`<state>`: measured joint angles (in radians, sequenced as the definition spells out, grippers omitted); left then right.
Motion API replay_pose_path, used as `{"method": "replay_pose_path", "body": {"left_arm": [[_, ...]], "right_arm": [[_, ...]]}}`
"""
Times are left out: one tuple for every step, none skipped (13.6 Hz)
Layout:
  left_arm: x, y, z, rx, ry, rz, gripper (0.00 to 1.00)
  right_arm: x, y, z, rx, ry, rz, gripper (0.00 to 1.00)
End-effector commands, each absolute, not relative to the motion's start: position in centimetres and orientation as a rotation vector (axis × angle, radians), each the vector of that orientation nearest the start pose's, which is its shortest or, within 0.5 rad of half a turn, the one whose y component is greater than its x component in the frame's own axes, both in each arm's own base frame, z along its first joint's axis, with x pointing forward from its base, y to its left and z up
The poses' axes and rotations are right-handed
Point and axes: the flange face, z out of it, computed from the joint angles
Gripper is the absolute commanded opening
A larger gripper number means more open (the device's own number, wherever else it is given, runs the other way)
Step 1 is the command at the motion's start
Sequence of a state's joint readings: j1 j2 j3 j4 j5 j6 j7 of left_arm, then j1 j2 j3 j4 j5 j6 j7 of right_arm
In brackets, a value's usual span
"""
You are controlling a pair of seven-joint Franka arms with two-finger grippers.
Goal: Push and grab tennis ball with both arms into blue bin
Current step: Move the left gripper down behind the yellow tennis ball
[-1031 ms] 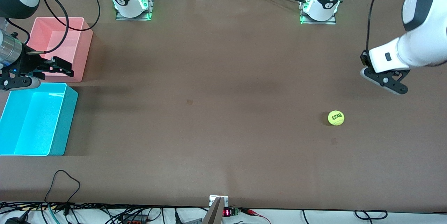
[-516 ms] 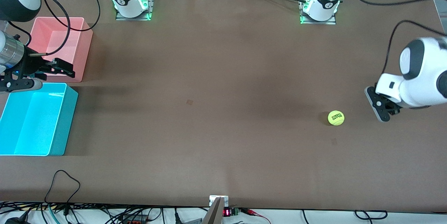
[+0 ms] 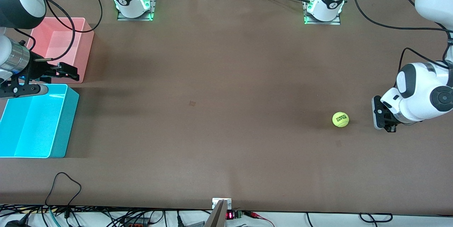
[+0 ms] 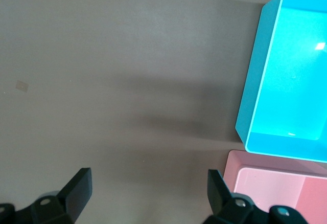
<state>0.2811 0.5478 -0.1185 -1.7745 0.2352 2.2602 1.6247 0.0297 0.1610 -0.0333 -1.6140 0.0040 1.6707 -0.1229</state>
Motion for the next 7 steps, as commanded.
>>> {"method": "replay_pose_path", "body": {"left_arm": [[63.6,11.6,22.9,-2.111,2.296,0.207,0.00],[63.5,11.4,22.4,-2.118,2.299,0.212,0.00],[63.5,11.2,21.9,-2.122,2.300,0.211,0.00],[63.4,11.0,21.5,-2.133,2.302,0.210,0.00],[63.3,10.9,20.9,-2.145,2.306,0.208,0.00],[63.3,10.6,20.3,-2.155,2.310,0.207,0.00],[63.2,10.5,19.5,-2.175,2.306,0.211,0.00]], "right_arm": [[60.2,0.8,51.4,-3.126,-0.209,0.180,1.00],[60.2,0.8,51.2,-3.127,-0.209,0.185,1.00],[60.3,0.8,51.0,-3.130,-0.213,0.191,1.00],[60.3,0.8,50.9,-3.130,-0.213,0.193,1.00],[60.3,0.8,50.8,-3.129,-0.213,0.198,1.00],[60.3,0.8,50.7,-3.129,-0.213,0.200,1.00],[60.4,0.8,50.6,-3.130,-0.213,0.203,1.00]]}}
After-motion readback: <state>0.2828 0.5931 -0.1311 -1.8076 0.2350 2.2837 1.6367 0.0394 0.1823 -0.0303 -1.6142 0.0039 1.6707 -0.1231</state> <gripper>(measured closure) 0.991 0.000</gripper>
